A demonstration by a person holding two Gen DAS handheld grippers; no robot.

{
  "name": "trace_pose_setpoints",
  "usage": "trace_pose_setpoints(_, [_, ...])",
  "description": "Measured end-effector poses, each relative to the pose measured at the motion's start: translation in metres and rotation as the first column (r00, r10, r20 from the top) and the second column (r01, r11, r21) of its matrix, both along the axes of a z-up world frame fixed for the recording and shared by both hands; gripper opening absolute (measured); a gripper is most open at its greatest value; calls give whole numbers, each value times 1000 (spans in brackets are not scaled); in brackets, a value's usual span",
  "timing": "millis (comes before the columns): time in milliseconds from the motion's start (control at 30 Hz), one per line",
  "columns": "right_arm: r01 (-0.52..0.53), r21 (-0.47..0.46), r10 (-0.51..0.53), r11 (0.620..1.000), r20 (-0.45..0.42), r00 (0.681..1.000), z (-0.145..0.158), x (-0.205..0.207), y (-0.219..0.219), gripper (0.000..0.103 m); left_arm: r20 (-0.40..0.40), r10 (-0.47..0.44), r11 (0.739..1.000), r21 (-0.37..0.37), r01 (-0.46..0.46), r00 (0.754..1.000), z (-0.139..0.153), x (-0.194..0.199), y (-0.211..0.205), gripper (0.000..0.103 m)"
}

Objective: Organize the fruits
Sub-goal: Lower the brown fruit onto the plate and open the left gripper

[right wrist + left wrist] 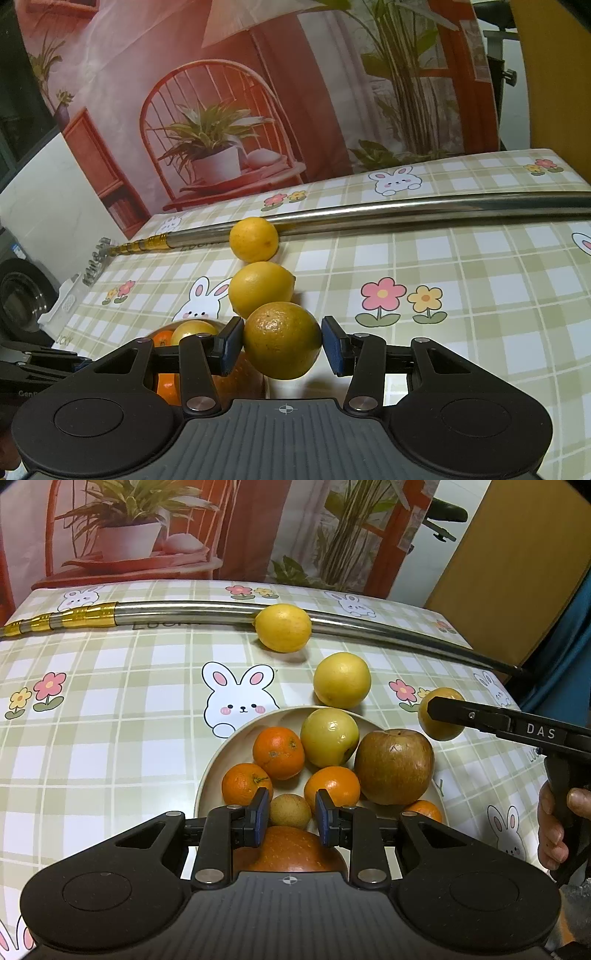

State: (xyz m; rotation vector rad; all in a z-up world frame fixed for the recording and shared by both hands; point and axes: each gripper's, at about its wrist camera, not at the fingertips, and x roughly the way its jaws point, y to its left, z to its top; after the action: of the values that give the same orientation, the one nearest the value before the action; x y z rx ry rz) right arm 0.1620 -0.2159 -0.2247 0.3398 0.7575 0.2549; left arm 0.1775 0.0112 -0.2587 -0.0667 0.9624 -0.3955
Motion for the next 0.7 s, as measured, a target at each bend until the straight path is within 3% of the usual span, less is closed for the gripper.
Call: trace_pose_setpoints(700, [-17,-3,17,1000,53,998,27,-29,10,42,80,65,998,-30,-63,995,28,-30,11,29])
